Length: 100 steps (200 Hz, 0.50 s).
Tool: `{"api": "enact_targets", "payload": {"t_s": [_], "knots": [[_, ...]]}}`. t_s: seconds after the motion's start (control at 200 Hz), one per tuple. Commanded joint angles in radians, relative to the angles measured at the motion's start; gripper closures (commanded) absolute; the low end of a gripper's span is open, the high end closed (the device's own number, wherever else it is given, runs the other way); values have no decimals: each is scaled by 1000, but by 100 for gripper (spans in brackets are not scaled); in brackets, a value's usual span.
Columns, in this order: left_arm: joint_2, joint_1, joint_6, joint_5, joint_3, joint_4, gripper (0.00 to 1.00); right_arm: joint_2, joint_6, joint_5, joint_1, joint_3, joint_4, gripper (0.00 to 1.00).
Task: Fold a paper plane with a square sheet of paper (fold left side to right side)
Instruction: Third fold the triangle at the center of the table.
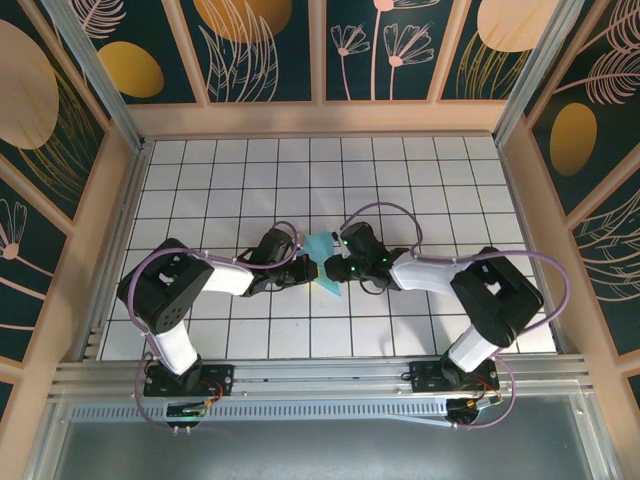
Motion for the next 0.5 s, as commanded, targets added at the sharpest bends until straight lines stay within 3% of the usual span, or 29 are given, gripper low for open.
{"api": "enact_targets", "payload": {"t_s": [0.0,0.12,0.315,0.495], "knots": [[67,1,3,-102,-13,-114,100,-86,5,21,-26,-12,-52,61],[63,1,3,-102,-11,-115,100,-145,29,-66,-36,-35,-68,64],[58,1,1,-105,-9,-118,100,-147,130,-286,-32,-72,-42,100],[62,1,1,-108,-7,-120,100,-84,194,-344,-20,-89,14,100]]}}
